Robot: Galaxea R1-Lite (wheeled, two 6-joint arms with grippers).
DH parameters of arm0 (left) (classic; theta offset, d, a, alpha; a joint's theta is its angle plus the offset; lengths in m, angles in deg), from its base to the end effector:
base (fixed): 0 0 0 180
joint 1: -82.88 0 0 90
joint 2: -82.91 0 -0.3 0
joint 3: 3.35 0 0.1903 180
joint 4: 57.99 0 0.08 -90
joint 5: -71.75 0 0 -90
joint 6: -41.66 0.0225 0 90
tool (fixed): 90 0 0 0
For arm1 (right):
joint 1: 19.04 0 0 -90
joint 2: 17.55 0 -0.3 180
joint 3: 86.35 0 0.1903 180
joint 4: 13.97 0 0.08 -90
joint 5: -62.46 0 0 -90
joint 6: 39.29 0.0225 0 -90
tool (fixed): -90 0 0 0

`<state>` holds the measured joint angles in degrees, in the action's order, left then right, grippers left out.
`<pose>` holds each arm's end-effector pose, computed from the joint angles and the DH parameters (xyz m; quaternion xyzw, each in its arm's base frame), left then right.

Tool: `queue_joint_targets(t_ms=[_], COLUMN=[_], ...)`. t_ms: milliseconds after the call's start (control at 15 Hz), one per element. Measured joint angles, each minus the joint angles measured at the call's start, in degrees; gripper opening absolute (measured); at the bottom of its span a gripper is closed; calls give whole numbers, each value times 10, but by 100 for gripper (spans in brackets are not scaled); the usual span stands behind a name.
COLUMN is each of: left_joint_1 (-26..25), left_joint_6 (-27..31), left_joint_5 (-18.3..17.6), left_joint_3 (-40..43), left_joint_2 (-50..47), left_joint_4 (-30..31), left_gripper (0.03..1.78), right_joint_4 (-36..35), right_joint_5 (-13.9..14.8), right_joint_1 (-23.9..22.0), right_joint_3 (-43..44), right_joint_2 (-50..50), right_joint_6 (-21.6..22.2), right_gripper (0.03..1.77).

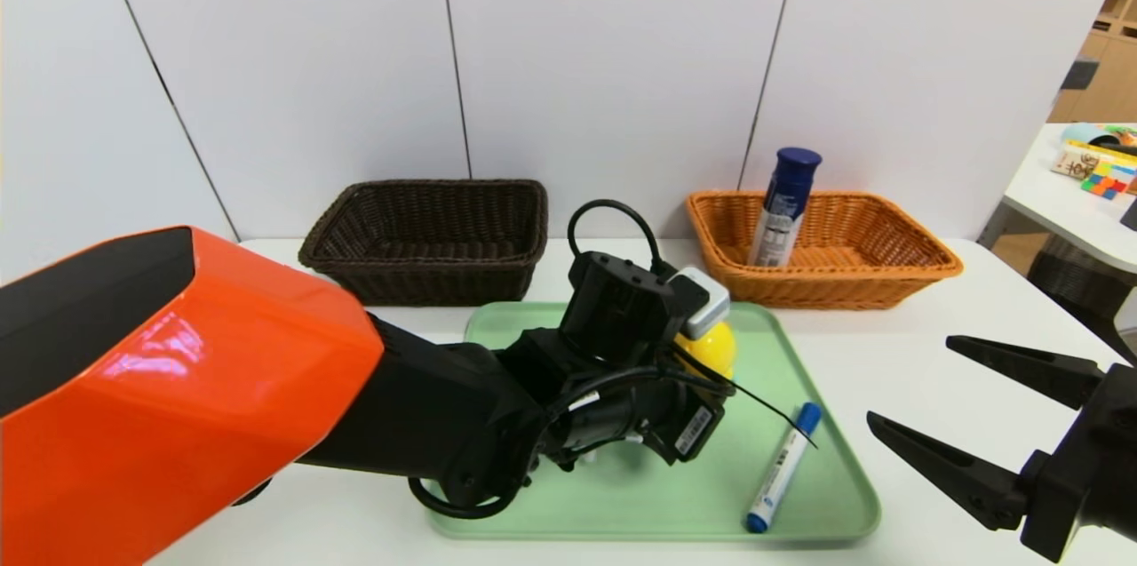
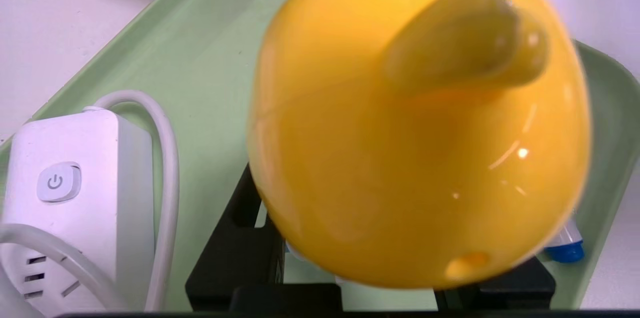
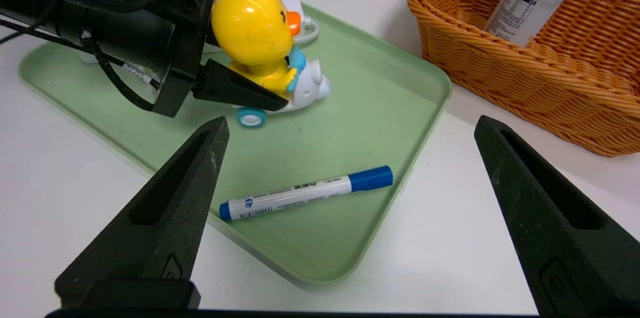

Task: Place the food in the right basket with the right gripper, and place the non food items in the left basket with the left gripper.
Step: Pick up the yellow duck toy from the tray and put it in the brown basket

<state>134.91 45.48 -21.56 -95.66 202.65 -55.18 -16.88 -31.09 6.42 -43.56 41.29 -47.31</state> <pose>0.2518 -0.3247 0.1301 0.1167 0.1790 -0.4599 0.8619 0.1145 0.0560 0.1808 -0.0889 0.0947 0.2561 0.9579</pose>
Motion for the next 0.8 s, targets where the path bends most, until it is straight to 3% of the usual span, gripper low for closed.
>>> queue_joint_targets(t_ms=[333, 800], left_joint_1=[0, -12], left_joint_6=[8, 91], left_joint_5=[0, -1], left_joint_3=[-4, -22], left_joint_2=[-36, -142], left_joint_4=[-3, -49], left_gripper=[76, 75], right_joint_4=[0, 11], right_joint_5=[0, 1], right_joint_1=[1, 7], right_joint_3=[0, 0], right_joint_2=[1, 1], right_joint_6=[0, -2], right_gripper=[169, 169])
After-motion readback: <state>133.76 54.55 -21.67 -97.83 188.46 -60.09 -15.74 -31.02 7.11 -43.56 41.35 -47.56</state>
